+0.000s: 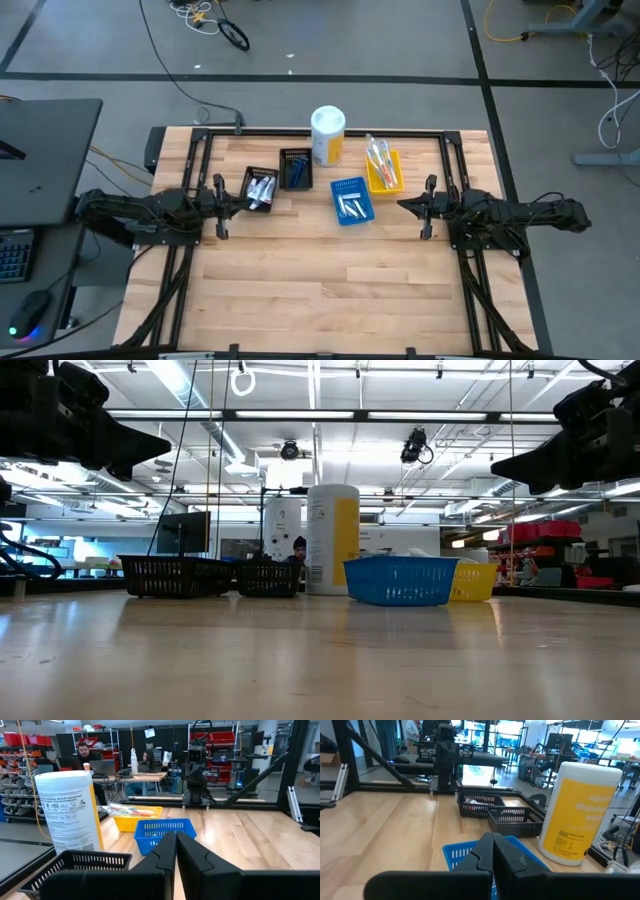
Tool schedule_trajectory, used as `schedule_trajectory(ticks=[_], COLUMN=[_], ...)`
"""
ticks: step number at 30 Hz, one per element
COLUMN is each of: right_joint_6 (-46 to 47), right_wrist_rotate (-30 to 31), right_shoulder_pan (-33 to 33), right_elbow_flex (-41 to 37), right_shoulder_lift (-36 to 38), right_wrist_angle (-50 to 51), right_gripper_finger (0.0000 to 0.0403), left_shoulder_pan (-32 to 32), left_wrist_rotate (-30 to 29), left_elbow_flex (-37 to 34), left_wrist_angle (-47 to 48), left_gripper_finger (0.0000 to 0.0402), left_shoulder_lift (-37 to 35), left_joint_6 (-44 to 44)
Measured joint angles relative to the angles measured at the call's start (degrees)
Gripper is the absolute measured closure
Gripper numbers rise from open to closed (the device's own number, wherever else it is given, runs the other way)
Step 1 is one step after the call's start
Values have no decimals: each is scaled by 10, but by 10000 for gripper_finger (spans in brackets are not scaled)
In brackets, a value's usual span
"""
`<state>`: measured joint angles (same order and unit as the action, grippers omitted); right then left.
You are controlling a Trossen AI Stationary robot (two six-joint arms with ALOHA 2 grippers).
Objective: Pick & Place Travel size toiletries
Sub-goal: Return to Home Position
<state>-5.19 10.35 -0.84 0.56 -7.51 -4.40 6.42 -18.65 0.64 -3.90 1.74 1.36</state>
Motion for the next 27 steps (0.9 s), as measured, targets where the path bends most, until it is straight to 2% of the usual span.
schedule_trajectory(ticks=[27], right_joint_6=[0], right_wrist_rotate=[0], right_shoulder_pan=[0], right_elbow_flex=[0], right_shoulder_lift=[0], right_wrist_angle=[0], right_gripper_finger=[400], left_shoulder_pan=[0], left_wrist_rotate=[1], left_elbow_flex=[0], left_wrist_angle=[0], left_gripper_finger=[379], left_shoulder_lift=[0], left_joint_6=[-7])
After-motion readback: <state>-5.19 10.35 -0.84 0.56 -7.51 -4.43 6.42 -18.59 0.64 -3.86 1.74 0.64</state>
